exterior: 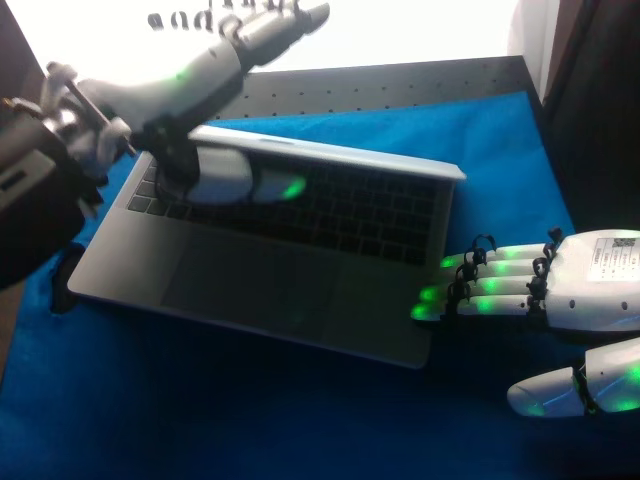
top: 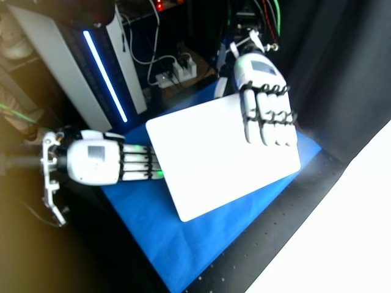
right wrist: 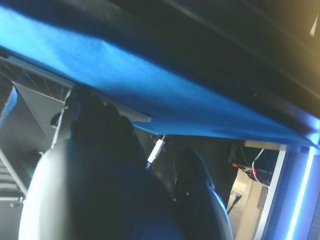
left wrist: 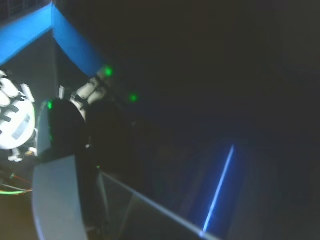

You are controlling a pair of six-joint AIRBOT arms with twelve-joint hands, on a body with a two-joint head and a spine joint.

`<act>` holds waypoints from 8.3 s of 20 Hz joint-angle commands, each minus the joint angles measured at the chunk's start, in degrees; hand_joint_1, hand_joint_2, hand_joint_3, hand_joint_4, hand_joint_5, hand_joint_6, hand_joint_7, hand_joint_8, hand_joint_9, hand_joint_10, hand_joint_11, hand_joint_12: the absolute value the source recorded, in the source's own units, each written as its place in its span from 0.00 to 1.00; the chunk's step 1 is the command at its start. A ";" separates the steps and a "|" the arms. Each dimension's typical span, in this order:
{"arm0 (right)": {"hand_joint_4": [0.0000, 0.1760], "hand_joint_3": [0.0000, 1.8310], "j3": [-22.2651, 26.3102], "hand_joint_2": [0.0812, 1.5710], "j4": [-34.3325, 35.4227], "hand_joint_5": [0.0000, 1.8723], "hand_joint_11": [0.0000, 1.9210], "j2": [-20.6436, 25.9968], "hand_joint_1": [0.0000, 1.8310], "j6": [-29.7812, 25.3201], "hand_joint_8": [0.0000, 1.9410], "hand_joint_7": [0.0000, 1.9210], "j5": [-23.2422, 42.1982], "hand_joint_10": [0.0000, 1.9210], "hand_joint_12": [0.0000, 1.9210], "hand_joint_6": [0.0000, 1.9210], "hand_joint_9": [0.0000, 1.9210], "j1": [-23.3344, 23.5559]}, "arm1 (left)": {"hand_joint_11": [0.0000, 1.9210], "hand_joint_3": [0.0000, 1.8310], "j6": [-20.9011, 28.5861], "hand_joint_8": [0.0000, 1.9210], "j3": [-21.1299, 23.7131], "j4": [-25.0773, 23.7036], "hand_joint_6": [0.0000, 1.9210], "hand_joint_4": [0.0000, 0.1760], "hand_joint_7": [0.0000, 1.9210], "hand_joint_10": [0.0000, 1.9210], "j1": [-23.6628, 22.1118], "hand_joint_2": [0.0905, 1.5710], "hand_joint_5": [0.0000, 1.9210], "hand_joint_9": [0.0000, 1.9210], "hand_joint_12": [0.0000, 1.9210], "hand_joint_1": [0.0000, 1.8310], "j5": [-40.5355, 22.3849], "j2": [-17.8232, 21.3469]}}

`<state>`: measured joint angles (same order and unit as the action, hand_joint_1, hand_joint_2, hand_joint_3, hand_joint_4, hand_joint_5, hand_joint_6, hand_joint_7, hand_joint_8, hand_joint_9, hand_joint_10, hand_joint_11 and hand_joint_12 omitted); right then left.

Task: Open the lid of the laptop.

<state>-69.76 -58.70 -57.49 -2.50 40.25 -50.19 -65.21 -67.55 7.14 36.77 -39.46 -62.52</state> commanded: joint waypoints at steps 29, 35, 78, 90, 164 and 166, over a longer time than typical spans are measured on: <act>0.00 0.00 -5.03 0.88 -7.71 0.02 0.00 -9.27 0.05 -0.37 0.00 0.00 1.34 0.00 0.00 0.00 0.00 8.35 | 0.00 0.00 -0.01 0.00 -0.07 0.82 0.00 0.55 0.00 0.00 -0.80 0.63 0.00 0.00 0.00 0.53 -7.02 -0.96; 0.00 0.00 -5.12 0.88 -8.87 0.00 0.00 -10.12 0.00 -1.46 0.00 0.00 0.86 0.00 0.00 0.00 0.00 7.98 | 0.00 0.00 -0.02 0.00 -2.80 0.28 0.00 0.50 0.00 0.00 -3.49 0.63 0.00 0.00 0.00 0.52 -2.92 -2.48; 0.00 0.00 -8.37 0.88 -10.61 0.00 0.00 -11.75 0.00 -5.17 0.00 0.00 1.13 0.00 0.00 0.00 0.00 8.02 | 0.01 0.00 -14.49 0.00 -37.24 11.27 0.00 0.54 0.00 0.00 -25.21 0.64 0.00 0.00 0.01 0.47 31.24 -22.53; 0.00 0.00 -8.69 0.89 -11.87 0.00 0.00 -12.34 0.00 -5.17 0.00 0.00 1.17 0.00 0.00 0.00 0.00 8.31 | 0.02 0.00 -15.02 0.00 -29.31 9.80 0.00 0.17 0.00 0.00 -23.33 0.62 0.00 0.00 0.01 0.41 24.56 -17.70; 0.20 0.01 0.49 0.88 68.79 0.01 0.00 4.16 0.02 7.51 0.00 0.00 54.38 0.00 0.00 0.00 0.00 -17.95 | 0.00 0.01 10.26 0.00 13.35 4.69 0.00 0.00 0.00 0.00 24.46 0.69 0.00 0.00 0.00 0.27 -46.46 15.28; 0.10 0.00 1.94 0.85 74.30 0.00 0.00 4.17 0.05 7.69 0.00 0.00 60.56 0.00 0.00 0.00 0.00 -22.81 | 0.00 0.01 10.21 0.00 15.95 5.67 0.00 0.00 0.00 0.00 29.21 0.78 0.00 0.00 0.00 0.20 -52.76 15.49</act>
<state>-67.61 15.70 -53.54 5.43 92.73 -73.91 -55.24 -51.05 11.97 67.26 -83.37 -47.46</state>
